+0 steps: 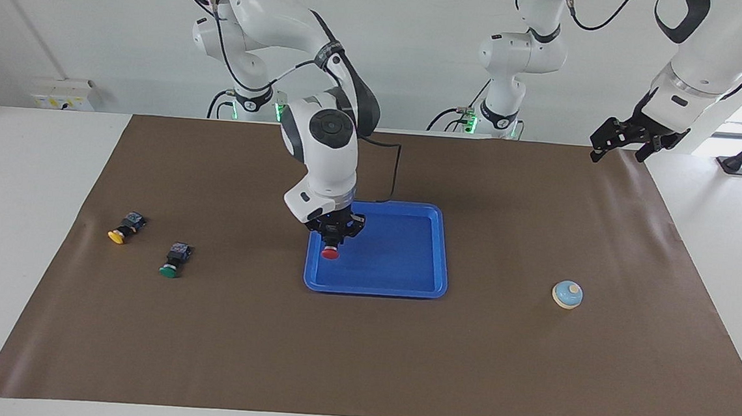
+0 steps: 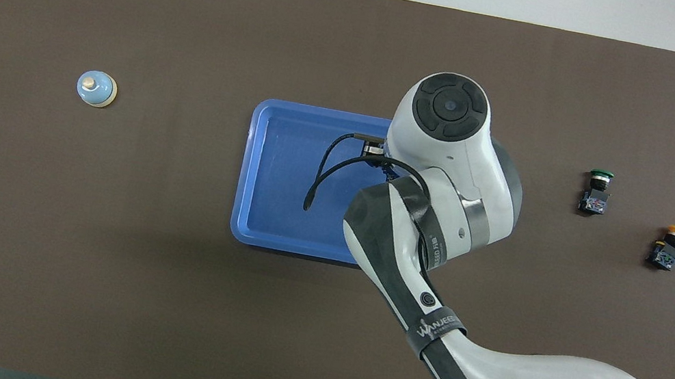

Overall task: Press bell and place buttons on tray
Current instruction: 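Carry the red button into the blue tray and release it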

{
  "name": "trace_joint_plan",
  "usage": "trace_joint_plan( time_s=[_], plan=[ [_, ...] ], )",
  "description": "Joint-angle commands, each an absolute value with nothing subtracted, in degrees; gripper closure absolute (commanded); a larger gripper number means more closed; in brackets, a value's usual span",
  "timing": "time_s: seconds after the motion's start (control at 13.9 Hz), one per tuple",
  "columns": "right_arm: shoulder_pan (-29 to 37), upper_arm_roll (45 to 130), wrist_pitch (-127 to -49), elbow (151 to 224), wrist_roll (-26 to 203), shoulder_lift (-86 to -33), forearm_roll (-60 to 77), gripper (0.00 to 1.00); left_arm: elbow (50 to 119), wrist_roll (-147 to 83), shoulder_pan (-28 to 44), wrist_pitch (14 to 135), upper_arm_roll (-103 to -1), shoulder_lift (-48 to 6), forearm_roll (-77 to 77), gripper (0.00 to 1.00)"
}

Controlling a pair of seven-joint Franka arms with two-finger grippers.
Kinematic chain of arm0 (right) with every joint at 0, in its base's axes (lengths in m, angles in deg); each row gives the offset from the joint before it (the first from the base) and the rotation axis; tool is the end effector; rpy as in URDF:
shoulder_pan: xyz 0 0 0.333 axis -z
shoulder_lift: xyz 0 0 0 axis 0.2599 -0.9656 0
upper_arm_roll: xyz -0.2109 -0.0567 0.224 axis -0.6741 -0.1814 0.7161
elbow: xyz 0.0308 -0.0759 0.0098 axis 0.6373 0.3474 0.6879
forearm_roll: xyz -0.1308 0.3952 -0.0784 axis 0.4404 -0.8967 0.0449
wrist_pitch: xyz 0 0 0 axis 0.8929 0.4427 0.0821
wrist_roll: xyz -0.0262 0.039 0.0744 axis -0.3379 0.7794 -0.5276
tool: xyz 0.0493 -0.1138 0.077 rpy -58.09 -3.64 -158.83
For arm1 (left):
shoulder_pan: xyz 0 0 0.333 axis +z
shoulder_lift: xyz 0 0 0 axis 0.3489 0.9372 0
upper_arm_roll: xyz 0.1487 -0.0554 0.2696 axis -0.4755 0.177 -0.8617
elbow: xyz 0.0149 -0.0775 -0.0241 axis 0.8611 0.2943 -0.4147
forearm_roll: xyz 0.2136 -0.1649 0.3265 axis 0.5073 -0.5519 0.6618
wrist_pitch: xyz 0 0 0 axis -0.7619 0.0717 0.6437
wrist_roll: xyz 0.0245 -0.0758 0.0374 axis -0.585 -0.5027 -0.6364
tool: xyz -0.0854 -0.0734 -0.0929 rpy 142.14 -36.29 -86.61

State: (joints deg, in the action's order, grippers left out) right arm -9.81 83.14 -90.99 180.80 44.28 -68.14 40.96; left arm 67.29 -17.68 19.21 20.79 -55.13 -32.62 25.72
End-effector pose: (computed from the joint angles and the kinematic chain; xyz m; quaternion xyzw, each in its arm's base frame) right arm 0.6124 0.3167 0.2998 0.9980 -0.0632 0.0023 0.0057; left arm 0.5605 -0.0084 0.5798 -0.9990 -0.0009 0.0445 0.0017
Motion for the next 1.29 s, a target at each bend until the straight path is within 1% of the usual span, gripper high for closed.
trace_joint_plan(
  time_s=[0.0,0.22,0.43,0.5,0.57,0.72,0.86,1.01,1.22],
  plan=[
    [-10.1,83.0,-98.9,189.1,43.0,-66.5,41.0,1.0,68.0,-17.5,19.0,20.3,-55.4,-33.5,25.9,0.0],
    [-11.4,82.9,-102.4,192.5,43.0,-66.5,41.0,1.0,68.0,-17.5,19.0,20.3,-55.4,-33.5,25.9,0.0],
    [-11.4,83.0,-102.9,193.4,42.2,-66.3,41.0,1.0,68.0,-17.5,19.0,20.3,-55.4,-33.5,25.9,0.0],
    [-11.4,83.0,-103.0,193.3,42.0,-66.3,41.1,0.42,68.0,-17.5,19.0,20.3,-55.4,-33.5,25.9,0.0],
    [-11.4,83.0,-102.4,192.8,41.8,-66.3,41.0,0.0,68.0,-17.5,19.0,20.3,-55.4,-33.5,25.9,0.0],
    [-11.1,82.9,-101.2,192.2,40.4,-65.3,41.0,0.0,68.0,-17.5,19.0,20.3,-55.4,-33.5,25.9,0.0],
    [-9.6,82.5,-95.7,189.4,40.7,-63.2,41.1,0.0,68.0,-17.4,19.0,20.3,-55.4,-33.5,25.9,0.0],
    [-5.8,82.4,-89.2,185.5,41.1,-60.9,41.0,0.0,68.0,-17.5,19.0,20.3,-55.4,-33.5,25.9,0.0],
    [2.5,82.3,-86.1,185.1,46.8,-57.8,41.4,0.0,68.0,-17.5,19.0,20.3,-55.4,-33.5,25.9,0.0]
  ],
)
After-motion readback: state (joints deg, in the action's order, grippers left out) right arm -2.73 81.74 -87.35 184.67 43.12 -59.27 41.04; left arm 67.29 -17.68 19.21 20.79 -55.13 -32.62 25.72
